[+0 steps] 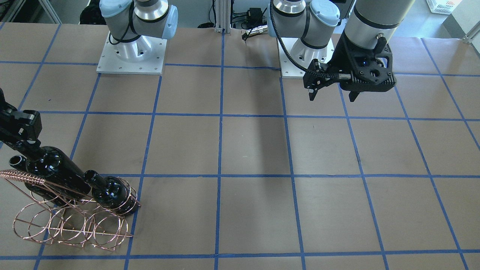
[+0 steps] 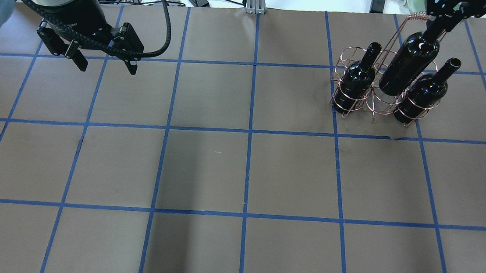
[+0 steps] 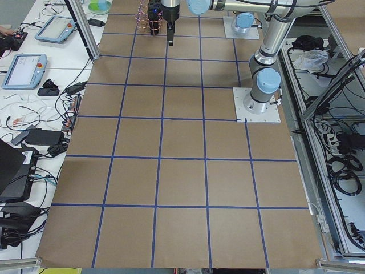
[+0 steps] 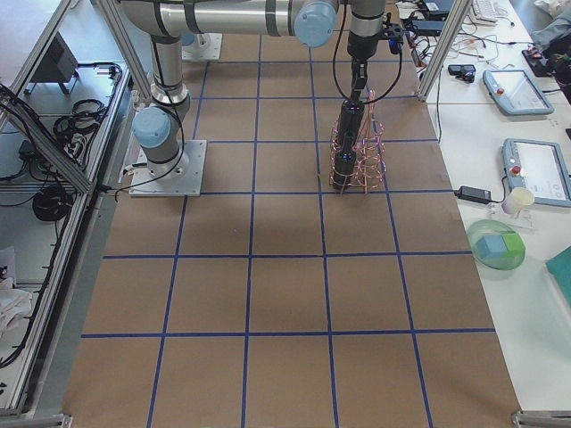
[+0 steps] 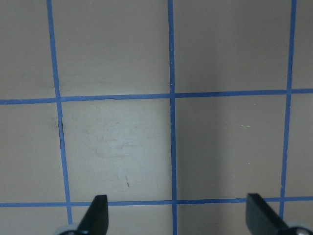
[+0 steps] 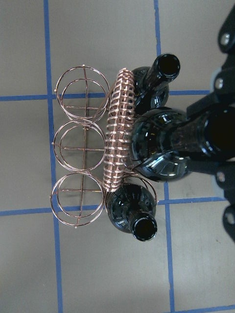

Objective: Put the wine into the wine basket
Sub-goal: 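Lower the bottle into the empty basket slot with the right gripper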

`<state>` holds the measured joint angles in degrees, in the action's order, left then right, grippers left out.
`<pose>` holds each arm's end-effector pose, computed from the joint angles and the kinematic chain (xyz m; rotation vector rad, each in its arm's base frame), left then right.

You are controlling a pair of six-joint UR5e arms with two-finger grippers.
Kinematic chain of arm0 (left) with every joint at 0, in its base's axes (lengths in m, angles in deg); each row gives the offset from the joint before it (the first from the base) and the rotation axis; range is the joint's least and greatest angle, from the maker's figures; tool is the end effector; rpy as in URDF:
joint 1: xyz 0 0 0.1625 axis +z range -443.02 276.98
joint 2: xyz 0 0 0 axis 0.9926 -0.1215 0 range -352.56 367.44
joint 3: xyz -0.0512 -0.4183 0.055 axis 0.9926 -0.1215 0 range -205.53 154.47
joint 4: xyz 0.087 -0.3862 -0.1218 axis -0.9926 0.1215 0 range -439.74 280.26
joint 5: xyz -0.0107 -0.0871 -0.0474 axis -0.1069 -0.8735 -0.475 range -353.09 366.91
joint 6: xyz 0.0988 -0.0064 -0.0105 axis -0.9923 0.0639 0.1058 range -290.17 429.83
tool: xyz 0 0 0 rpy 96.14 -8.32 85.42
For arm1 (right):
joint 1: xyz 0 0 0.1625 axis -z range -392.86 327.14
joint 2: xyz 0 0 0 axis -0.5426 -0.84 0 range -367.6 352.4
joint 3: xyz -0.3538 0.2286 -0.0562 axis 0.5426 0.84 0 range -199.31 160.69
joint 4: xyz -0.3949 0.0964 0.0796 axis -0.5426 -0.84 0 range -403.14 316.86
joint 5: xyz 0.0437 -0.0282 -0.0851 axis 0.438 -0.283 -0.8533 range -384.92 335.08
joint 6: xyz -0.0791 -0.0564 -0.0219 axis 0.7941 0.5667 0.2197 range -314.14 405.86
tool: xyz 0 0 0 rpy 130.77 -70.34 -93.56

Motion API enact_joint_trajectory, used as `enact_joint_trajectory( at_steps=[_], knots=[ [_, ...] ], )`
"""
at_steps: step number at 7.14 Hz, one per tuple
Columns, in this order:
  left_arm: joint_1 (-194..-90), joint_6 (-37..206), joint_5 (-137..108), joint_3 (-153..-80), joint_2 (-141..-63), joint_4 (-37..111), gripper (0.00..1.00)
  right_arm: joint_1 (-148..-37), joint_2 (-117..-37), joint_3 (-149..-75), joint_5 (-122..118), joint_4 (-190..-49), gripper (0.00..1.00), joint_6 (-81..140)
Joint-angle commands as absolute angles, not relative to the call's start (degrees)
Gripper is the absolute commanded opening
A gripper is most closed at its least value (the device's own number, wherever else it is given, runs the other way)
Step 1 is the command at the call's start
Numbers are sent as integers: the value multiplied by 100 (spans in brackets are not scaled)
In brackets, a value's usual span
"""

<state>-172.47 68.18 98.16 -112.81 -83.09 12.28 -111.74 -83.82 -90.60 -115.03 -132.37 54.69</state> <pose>-0.1262 -0.4971 0.5033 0.0300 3.1194 -0.0042 0.0151 -0.6131 0.5168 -0.0625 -3.1245 0.1114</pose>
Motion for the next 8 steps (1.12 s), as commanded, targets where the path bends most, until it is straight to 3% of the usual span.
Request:
enact_joint_trajectory(
  at_steps=[1,8],
  knots=[
    [-17241,6799,9814,-11281,-8318,1228,100,-11170,-8380,-9243,-11509,-13436,1,5474],
    [-17206,6781,9805,-11281,-8318,1202,100,-11170,-8433,-9499,-11527,-13552,5,5483]
  ],
)
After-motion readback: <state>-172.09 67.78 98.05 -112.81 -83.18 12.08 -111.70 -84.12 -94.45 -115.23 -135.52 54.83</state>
